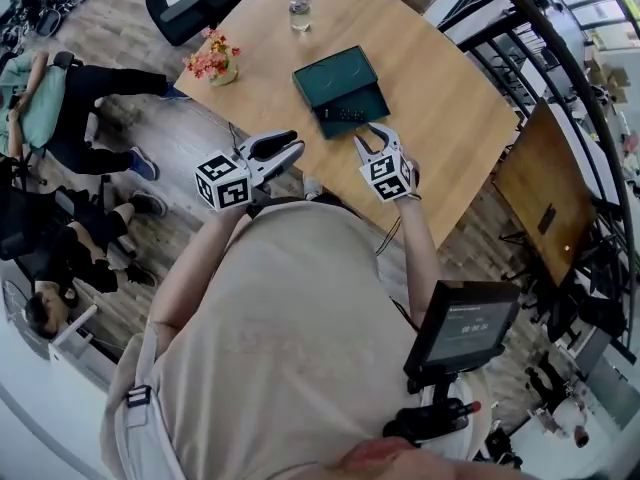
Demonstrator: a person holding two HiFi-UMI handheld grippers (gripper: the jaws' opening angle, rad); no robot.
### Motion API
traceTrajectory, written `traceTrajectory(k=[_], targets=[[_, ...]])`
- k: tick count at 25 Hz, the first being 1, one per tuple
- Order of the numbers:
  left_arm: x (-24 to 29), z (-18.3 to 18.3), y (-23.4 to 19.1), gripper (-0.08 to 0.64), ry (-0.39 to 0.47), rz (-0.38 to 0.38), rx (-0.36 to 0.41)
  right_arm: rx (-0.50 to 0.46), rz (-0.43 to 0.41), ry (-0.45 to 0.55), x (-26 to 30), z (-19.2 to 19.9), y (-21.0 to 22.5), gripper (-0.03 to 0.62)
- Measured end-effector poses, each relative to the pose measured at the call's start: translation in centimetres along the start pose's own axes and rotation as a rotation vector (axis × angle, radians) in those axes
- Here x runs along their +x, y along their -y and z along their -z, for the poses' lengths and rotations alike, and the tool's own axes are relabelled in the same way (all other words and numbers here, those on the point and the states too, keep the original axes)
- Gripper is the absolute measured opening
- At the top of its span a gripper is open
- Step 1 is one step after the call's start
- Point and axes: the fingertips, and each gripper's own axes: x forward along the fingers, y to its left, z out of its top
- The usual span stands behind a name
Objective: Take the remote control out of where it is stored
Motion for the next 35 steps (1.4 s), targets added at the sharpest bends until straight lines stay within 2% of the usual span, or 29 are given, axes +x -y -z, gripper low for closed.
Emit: traceTrajectory(k=[5, 13, 14, 17, 23, 31, 35], targets=[[1.0, -0.8, -1.3, 0.103, 0.005, -0.088, 0.08, -0.093, -0.111, -0.055, 4.3, 1.8, 0.3, 0.135], [2.3, -0.4, -3.5, 0.101, 0.021, -0.22, 0.083, -0.189, -0.284, -0.167, 11.6, 6.2, 0.6, 0.137], [2.1, -0.4, -3.5, 0.101, 0.024, -0.234, 0.078, -0.199, -0.309, -0.182, 12.6, 6.6, 0.4, 0.154], [1.5, -0.4, -3.6, 0.016, 0.042, -0.279, 0.071, -0.242, -0.367, -0.232, 15.4, 7.8, -0.2, 0.209], [0.1, -0.5, -4.3, 0.005, 0.062, -0.346, 0.048, -0.33, -0.402, -0.298, 20.9, 9.6, -0.5, 0.21], [-1.8, -0.7, -4.2, 0.005, 0.079, -0.389, 0.039, -0.424, -0.453, -0.395, 23.8, 12.5, -1.2, 0.21], [-2.4, -0.5, -4.4, 0.006, 0.089, -0.415, 0.025, -0.423, -0.445, -0.431, 25.0, 13.7, -1.7, 0.209]])
